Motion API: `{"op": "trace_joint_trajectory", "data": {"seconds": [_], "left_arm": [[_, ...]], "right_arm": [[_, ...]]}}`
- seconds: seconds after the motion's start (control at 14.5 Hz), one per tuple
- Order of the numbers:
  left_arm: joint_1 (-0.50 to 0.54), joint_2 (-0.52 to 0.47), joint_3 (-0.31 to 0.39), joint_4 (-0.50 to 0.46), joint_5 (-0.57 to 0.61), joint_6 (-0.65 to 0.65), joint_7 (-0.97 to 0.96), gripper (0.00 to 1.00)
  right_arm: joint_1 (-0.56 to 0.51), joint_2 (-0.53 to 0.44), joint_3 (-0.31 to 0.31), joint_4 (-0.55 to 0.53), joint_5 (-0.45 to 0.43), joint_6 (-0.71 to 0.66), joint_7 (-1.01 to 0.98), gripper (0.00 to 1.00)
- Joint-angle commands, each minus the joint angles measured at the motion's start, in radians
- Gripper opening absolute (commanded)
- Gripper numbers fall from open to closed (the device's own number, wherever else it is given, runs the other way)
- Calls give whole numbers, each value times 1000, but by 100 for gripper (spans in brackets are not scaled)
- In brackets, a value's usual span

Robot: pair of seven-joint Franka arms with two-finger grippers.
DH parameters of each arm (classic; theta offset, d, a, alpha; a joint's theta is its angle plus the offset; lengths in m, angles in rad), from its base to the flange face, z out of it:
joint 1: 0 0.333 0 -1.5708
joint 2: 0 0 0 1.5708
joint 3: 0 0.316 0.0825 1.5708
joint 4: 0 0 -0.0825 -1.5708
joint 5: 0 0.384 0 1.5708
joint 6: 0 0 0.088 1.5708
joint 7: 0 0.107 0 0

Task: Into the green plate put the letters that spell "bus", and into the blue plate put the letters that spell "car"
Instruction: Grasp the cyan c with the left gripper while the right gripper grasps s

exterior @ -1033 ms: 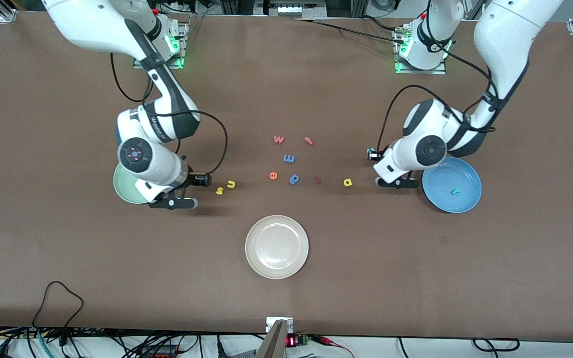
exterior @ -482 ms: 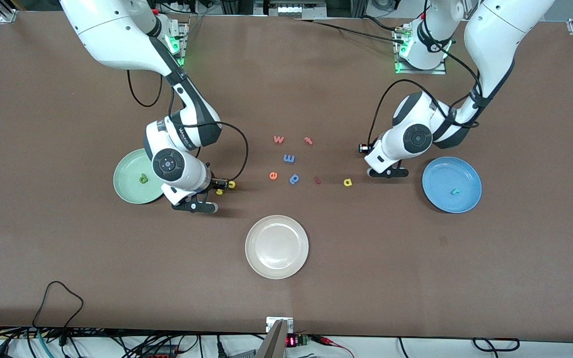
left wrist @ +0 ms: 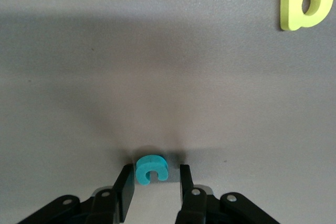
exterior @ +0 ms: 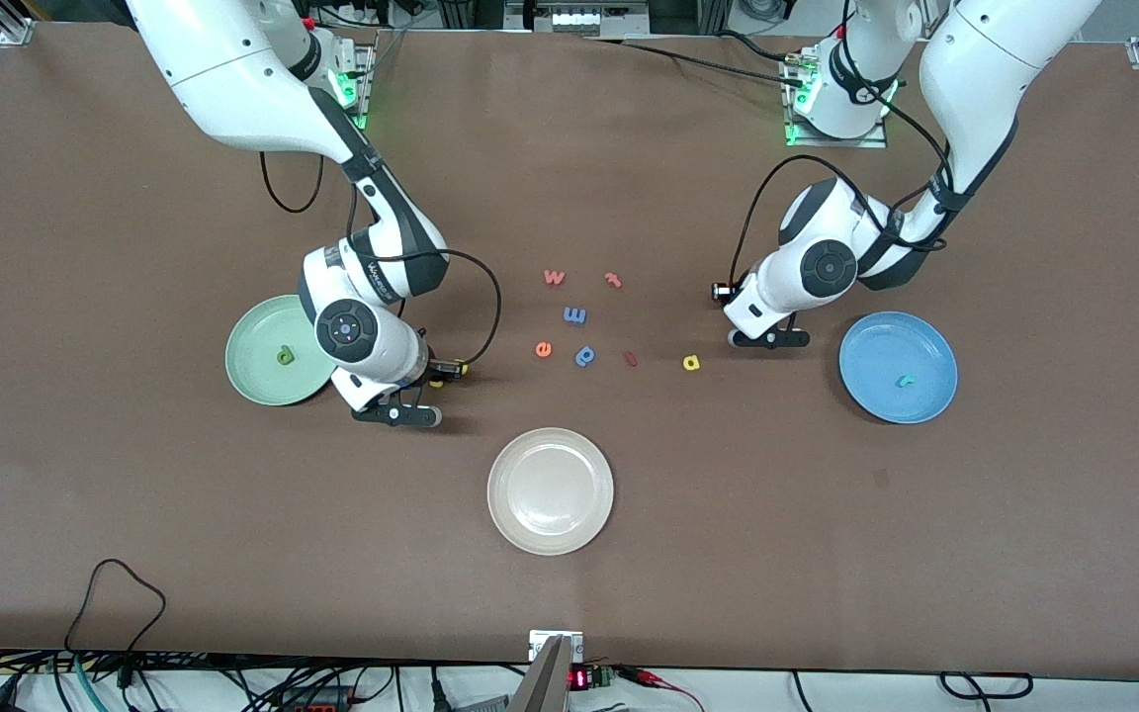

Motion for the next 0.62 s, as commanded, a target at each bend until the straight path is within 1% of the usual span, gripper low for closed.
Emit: {"op": "trace_joint_trajectory", "data": {"seconds": [0.0, 0.07, 0.28, 0.41, 0.55], "left_arm": [[13, -10, -16, -15, 16, 11, -16, 35], [11, -8, -16, -15, 16, 12, -16, 32], [7, 4, -14, -15, 17, 14, -16, 30], [4, 6, -14, -15, 19, 12, -15, 22], [17, -5, -14, -9, 19, 5, -9, 19]], "right_arm": [[10, 14, -7, 23, -21, 1, 15, 53], [10, 14, -7, 23, -23, 1, 17, 53], [10, 19, -8, 23, -23, 10, 17, 53], [10, 26, -8, 23, -23, 25, 17, 53], [10, 28, -8, 23, -23, 27, 17, 53]]}}
